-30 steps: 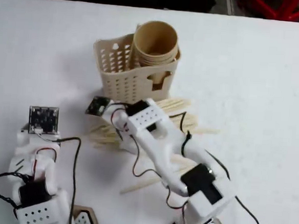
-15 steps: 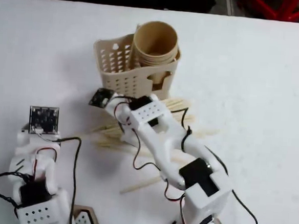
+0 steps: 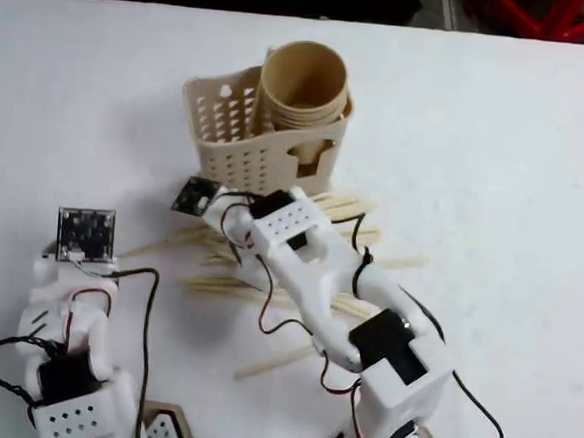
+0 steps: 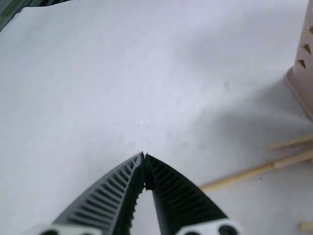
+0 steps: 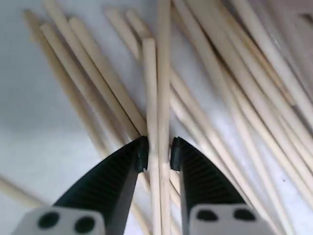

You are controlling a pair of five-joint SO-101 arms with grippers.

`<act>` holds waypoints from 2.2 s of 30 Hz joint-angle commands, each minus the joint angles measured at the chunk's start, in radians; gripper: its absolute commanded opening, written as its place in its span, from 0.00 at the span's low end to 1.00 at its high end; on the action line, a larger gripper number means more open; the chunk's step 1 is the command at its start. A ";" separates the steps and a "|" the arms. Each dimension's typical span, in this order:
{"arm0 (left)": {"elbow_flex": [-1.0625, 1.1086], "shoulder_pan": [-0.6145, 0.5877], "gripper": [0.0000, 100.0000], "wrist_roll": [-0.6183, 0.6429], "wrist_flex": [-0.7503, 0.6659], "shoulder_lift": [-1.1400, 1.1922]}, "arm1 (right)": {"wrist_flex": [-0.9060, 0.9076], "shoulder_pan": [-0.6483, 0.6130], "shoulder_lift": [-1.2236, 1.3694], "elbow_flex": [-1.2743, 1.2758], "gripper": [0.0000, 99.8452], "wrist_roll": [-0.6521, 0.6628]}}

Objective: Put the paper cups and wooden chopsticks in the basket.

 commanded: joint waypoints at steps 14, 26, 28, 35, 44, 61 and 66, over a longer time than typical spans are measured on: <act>-0.038 -0.001 0.02 -0.006 -0.005 -0.010 | 0.246 -0.002 -0.266 -0.005 0.02 0.008; -0.038 -0.001 0.02 -0.006 -0.005 -0.010 | 0.357 -0.002 -0.587 -0.011 0.02 0.000; -0.038 -0.001 0.02 -0.006 -0.005 -0.010 | 0.344 -0.002 -0.651 -0.035 0.02 -0.002; -0.037 0.031 0.02 -0.011 -0.005 -0.010 | 0.245 -0.001 -0.754 -0.261 0.02 -0.057; -0.037 0.030 0.02 -0.011 -0.005 -0.010 | -0.213 0.004 -0.754 -0.423 0.02 -0.364; -0.037 0.027 0.02 -0.011 -0.005 -0.010 | -0.665 0.090 -0.446 -0.420 0.02 -0.476; -0.037 0.027 0.02 -0.011 -0.005 -0.010 | -0.576 0.116 -0.360 -0.408 0.03 -0.572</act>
